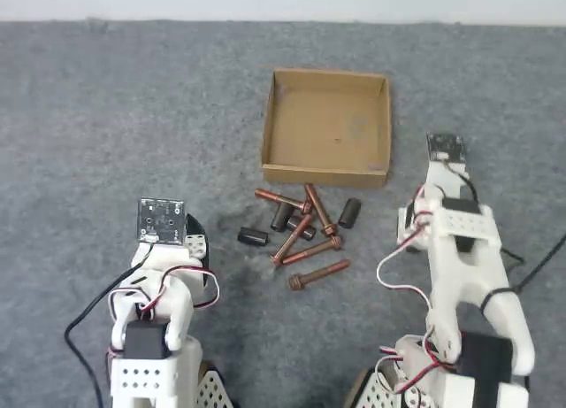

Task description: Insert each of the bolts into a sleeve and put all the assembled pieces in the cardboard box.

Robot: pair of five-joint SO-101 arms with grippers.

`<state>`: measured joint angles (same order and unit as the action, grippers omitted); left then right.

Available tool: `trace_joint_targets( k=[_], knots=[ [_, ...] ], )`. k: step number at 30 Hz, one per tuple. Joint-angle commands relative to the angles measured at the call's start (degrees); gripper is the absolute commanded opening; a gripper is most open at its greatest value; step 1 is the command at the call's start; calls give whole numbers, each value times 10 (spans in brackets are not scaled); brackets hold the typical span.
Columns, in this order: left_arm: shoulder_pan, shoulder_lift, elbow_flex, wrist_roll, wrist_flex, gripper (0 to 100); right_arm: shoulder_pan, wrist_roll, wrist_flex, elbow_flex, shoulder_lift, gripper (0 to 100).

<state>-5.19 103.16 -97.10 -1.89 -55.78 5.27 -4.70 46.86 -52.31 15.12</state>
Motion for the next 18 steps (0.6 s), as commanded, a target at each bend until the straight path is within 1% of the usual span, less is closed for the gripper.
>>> trace_joint_targets(
  k=[1, 6, 9, 14, 16, 18],
  knots=[
    [14, 10, 36, 4, 21, 13, 29, -26, -8, -4, 39, 7],
    [41, 8, 87, 1, 17, 13, 36, -26, -13, -4, 39, 7],
    [47, -25, 126, 1, 17, 13, 36, -26, -13, -4, 38, 7],
    [48, -185, 235, 0, 18, 13, 36, -26, -14, -4, 38, 8],
    [69, -261, 277, 0, 17, 13, 36, -26, -15, -4, 38, 9],
    [104, -331, 309, 0, 8, 13, 36, -26, -15, -4, 38, 9]
  ],
)
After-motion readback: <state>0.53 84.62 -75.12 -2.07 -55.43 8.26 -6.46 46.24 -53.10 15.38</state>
